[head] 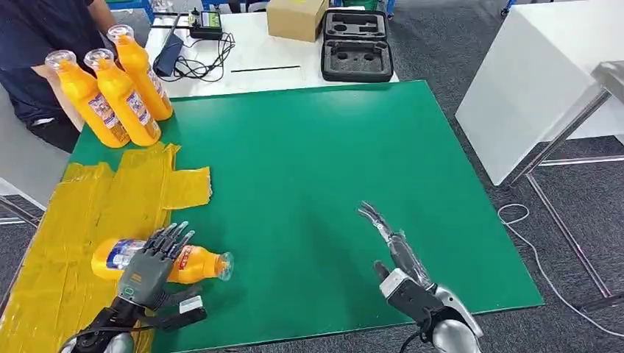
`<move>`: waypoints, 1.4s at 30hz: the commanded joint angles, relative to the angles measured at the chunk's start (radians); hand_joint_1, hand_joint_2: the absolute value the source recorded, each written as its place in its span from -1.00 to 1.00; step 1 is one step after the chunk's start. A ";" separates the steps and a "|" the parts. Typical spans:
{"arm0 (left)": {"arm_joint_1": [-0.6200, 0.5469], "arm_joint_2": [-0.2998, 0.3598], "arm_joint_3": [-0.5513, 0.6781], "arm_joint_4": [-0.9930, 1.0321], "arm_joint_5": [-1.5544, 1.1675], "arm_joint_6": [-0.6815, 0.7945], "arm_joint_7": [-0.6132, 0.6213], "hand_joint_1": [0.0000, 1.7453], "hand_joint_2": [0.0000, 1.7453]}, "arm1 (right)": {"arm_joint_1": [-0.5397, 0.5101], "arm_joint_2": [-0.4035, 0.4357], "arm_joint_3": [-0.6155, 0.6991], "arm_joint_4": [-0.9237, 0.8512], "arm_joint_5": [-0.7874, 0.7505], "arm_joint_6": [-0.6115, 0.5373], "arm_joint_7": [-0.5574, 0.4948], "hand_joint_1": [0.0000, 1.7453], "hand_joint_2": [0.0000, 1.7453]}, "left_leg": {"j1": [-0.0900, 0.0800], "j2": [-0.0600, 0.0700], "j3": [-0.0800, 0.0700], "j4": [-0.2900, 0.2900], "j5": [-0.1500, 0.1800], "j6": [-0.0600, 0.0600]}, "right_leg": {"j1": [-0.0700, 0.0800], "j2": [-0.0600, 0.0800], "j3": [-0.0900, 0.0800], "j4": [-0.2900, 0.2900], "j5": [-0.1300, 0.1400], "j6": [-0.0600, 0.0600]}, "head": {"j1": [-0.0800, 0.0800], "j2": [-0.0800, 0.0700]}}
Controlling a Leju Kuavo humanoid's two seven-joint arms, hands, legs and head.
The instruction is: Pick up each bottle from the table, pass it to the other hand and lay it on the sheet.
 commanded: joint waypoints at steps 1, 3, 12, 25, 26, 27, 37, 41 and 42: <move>-0.001 -0.071 0.101 -0.214 0.508 -0.235 -0.154 -1.00 -1.00 | -0.047 0.041 0.002 0.034 0.026 -0.006 -0.011 -1.00 -1.00 | 0.001 -0.001 0.002 0.001 -0.002 -0.001 | 0.001 0.000 0.002 0.000 -0.001 -0.001 | 0.000 0.000; -0.034 -0.088 0.136 -0.275 0.649 -0.318 -0.161 -1.00 -1.00 | -0.068 0.055 -0.006 0.038 0.021 -0.002 -0.011 -1.00 -1.00 | 0.001 -0.001 0.000 0.002 -0.002 -0.001 | 0.001 0.000 0.001 0.001 -0.001 -0.002 | 0.000 0.000; -0.421 -0.120 0.091 -0.082 1.086 -0.493 -0.079 -1.00 -1.00 | -0.365 0.108 -0.071 0.247 -0.152 -0.088 -0.198 -1.00 -1.00 | 0.001 -0.003 0.000 0.002 0.002 -0.002 | 0.001 -0.002 0.001 0.001 0.002 -0.002 | 0.000 0.000; -0.678 -0.247 -0.117 0.106 1.218 -0.482 -0.032 -1.00 -1.00 | -0.517 0.206 -0.002 0.354 -0.244 -0.180 -0.154 -1.00 -1.00 | 0.001 -0.004 -0.002 0.002 0.009 0.000 | 0.000 -0.004 -0.001 0.001 0.008 -0.002 | 0.000 0.000; -0.696 -0.252 -0.129 0.127 1.218 -0.476 -0.028 -1.00 -1.00 | -0.527 0.213 0.009 0.351 -0.238 -0.205 -0.140 -1.00 -1.00 | 0.000 -0.003 -0.004 0.002 0.010 0.001 | 0.000 -0.004 -0.002 0.001 0.009 -0.001 | 0.000 0.000; -0.711 -0.254 -0.141 0.140 1.217 -0.474 -0.028 -1.00 -1.00 | -0.539 0.220 0.019 0.350 -0.242 -0.224 -0.117 -1.00 -1.00 | 0.001 -0.004 -0.004 0.003 0.009 0.000 | 0.001 -0.004 -0.002 0.002 0.008 -0.002 | 0.000 0.000; -0.710 -0.264 -0.216 0.102 1.192 -0.523 -0.030 -1.00 -1.00 | -0.452 0.206 0.067 0.144 -0.194 -0.326 -0.088 -1.00 -1.00 | 0.001 -0.004 -0.005 0.002 0.008 0.000 | 0.001 -0.004 -0.003 0.001 0.008 -0.002 | 0.000 0.000; -0.691 -0.260 -0.246 0.069 1.183 -0.537 -0.023 -1.00 -1.00 | -0.390 0.182 0.054 0.073 -0.179 -0.330 -0.084 -1.00 -1.00 | 0.000 -0.003 -0.007 0.001 0.010 0.001 | 0.001 -0.004 -0.006 0.000 0.009 -0.001 | 0.000 0.000; -0.691 -0.260 -0.246 0.069 1.183 -0.537 -0.023 -1.00 -1.00 | -0.390 0.182 0.054 0.073 -0.179 -0.330 -0.084 -1.00 -1.00 | 0.001 -0.003 -0.007 0.001 0.010 0.001 | 0.001 -0.003 -0.006 0.000 0.009 -0.001 | 0.000 0.000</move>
